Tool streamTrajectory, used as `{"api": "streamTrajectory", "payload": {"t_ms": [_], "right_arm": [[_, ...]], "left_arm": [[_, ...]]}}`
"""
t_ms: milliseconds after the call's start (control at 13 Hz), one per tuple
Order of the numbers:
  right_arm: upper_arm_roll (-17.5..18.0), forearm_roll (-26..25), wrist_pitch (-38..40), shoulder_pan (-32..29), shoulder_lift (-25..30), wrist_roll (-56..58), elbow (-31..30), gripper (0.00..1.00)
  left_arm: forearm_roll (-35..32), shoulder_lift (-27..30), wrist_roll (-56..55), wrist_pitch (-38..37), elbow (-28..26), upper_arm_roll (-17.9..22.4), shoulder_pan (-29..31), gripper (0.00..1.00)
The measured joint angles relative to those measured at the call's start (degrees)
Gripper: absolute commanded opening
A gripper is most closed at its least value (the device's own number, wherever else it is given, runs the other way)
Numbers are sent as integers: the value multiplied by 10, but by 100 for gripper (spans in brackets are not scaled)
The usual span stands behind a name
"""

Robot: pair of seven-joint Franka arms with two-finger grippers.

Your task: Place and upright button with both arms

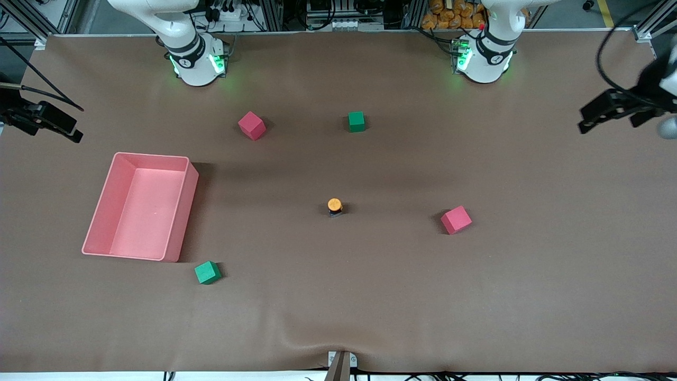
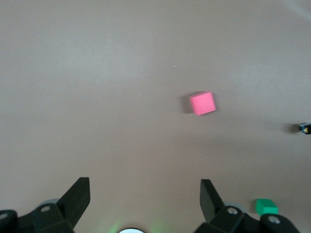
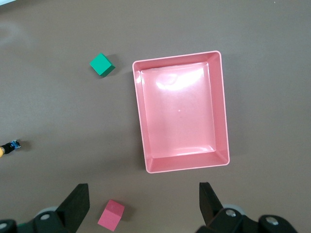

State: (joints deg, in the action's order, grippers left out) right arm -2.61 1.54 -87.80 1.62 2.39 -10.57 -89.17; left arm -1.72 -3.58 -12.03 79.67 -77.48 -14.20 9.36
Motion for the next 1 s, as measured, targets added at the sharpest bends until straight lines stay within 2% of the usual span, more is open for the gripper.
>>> {"api": "streamTrajectory", "payload": {"t_ms": [385, 538, 692, 1000], "right_arm": [[-1, 0, 1, 0, 0, 0, 0, 100], [-1, 0, 1, 0, 0, 0, 0, 100], [-1, 0, 1, 0, 0, 0, 0, 100], [-1, 0, 3, 0, 0, 0, 0, 100]], "left_arm": [[38, 21, 56, 16, -45, 4, 55, 100], [39, 63, 61, 54, -107, 47, -2, 100], [38, 103, 58, 59, -151, 88, -62, 100], [28, 123, 53, 42, -161, 99, -94, 100]]}}
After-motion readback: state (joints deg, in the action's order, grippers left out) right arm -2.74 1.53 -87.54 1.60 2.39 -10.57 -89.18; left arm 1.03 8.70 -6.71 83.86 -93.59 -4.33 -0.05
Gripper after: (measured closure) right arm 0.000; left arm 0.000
